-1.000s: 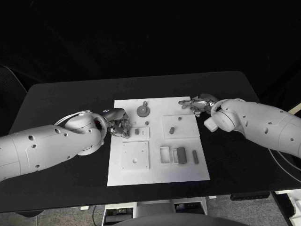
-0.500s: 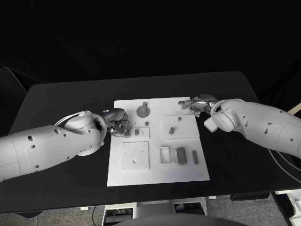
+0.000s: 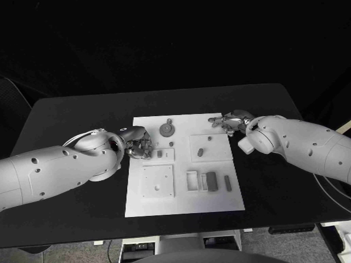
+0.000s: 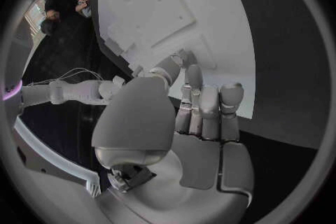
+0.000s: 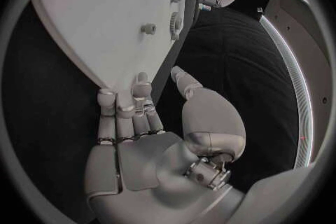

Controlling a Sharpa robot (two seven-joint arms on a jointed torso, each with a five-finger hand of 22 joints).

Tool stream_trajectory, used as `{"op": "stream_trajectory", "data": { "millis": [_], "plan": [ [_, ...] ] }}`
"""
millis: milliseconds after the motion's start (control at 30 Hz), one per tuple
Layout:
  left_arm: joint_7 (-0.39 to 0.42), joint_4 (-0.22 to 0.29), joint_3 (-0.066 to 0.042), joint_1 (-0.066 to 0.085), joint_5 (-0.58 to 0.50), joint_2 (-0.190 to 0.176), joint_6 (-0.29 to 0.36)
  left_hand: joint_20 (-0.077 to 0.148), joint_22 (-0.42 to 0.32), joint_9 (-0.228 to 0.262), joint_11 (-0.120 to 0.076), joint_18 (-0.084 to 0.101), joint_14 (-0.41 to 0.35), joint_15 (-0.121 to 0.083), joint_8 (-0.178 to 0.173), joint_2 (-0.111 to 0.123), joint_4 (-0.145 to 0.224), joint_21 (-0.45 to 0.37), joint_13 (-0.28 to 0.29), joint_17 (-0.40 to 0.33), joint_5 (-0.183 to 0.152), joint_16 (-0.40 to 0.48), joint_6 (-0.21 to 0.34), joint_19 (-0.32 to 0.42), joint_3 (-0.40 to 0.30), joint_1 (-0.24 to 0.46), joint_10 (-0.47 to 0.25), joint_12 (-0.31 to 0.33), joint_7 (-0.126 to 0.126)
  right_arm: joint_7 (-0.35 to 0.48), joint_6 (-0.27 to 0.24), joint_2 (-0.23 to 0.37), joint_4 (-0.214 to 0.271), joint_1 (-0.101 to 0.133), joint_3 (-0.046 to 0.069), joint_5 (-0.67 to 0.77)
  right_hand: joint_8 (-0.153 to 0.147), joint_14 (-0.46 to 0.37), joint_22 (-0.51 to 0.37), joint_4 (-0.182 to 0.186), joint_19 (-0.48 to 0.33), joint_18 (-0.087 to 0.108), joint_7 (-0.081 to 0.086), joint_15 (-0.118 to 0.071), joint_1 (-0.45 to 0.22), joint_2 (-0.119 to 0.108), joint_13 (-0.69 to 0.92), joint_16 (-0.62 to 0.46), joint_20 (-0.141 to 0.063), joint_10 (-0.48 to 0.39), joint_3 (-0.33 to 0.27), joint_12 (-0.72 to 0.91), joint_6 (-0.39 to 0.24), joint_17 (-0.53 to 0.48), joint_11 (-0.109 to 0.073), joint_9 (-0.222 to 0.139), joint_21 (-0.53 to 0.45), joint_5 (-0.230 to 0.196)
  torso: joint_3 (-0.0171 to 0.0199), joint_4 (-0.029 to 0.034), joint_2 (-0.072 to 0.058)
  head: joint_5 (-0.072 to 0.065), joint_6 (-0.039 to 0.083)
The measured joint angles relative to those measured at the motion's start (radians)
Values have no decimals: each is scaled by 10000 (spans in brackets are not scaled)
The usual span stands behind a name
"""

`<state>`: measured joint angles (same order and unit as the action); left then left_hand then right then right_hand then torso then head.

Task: Assemble the parts on the task board

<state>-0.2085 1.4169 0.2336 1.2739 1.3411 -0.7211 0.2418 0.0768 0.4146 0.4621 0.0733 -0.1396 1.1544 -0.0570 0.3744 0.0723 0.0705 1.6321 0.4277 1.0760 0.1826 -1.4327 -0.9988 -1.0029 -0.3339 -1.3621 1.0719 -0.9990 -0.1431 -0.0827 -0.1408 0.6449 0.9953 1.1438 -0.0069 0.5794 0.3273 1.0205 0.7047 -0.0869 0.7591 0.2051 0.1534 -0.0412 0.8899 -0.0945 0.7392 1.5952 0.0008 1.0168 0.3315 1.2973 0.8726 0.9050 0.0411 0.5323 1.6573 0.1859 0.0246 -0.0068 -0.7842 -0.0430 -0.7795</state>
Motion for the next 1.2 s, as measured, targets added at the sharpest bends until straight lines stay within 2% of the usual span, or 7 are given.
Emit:
{"op": "stream_trajectory", "data": {
  "millis": [133, 633, 1200],
  "plan": [
    [0, 1, -6, 4, -28, -8, -25, -1, -2, -2, 52, 0, 1, 1, -78, -43, -82, 0, 0, 0, -18, 0, 82, 1, -82, 43, -54, 0, -82, 0, 5, 3, 3, 0, 0, 0, 0, -11, 0, 30, 0, 0, -1, -9, 0, 0, 0, 0, 0, 0, -30, 0, 0, 0, 0, 0, 0, 0, 3, -1, 0, 6, -6],
    [4, -20, -24, 22, -146, -12, -138, -3, -1, -47, 46, 8, 16, 16, -201, -17, -137, 0, 1, 1, -51, 0, 94, 3, -136, 128, -59, 0, -85, -1, 15, 6, 6, -1, -1, 1, 0, -11, 0, 29, 0, 0, -12, -8, -41, -41, -8, 0, 0, 0, -29, 0, 8, 0, 0, 1, 0, 0, -3, 3, 0, 10, -4],
    [-4, -33, -32, 32, -196, -14, -198, -21, 1, -42, 14, 10, 18, 18, -170, 26, -195, 0, 2, 4, -16, 0, 183, 21, -193, 171, -90, 0, -66, -1, 27, 14, 13, -4, 1, 3, 0, -12, 1, 29, 0, 0, -3, -5, -40, -41, -7, 1, 0, 0, -29, 0, -36, 0, 0, 1, 0, 0, -6, 5, -2, -2, -33]
  ]
}}
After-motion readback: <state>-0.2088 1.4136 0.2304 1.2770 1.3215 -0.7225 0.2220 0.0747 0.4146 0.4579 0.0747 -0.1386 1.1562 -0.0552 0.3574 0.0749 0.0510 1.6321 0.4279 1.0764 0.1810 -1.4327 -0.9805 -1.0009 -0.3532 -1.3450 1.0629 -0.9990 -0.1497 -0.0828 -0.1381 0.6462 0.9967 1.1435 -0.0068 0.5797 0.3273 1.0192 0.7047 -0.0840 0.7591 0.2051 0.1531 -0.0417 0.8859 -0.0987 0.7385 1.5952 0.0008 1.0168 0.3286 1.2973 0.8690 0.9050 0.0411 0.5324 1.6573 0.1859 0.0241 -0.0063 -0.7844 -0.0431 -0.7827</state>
